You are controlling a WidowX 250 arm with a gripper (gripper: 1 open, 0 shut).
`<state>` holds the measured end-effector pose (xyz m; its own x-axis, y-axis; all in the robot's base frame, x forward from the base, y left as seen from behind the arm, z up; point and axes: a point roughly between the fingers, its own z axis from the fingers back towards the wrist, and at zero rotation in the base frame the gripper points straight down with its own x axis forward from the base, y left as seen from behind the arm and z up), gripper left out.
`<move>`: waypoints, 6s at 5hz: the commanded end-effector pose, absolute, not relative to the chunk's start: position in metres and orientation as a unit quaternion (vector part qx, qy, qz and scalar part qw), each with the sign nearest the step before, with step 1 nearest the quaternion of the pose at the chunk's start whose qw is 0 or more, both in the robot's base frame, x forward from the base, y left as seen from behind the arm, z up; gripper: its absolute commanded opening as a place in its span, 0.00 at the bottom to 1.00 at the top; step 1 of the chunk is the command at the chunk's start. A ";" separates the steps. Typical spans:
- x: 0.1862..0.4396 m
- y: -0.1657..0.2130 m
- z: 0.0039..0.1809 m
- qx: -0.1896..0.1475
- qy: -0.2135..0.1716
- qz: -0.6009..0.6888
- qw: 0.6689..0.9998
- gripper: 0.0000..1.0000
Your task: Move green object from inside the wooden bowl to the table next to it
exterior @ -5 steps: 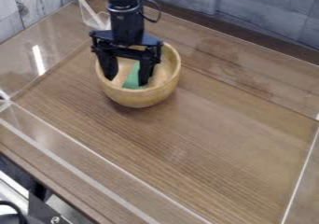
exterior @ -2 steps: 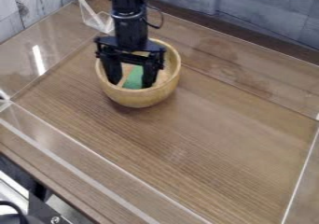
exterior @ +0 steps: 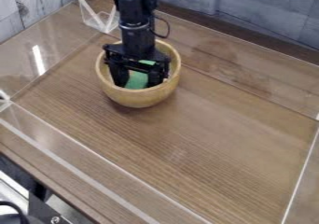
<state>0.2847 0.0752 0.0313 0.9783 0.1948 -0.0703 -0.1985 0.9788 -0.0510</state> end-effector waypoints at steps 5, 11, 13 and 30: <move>0.289 0.086 0.055 -0.039 -0.008 0.116 0.992 0.00; 0.296 0.034 0.102 -0.056 -0.043 0.138 0.988 0.00; 0.298 0.028 0.105 -0.051 -0.045 0.158 0.985 0.00; 0.299 0.042 0.118 -0.040 -0.035 0.143 0.988 1.00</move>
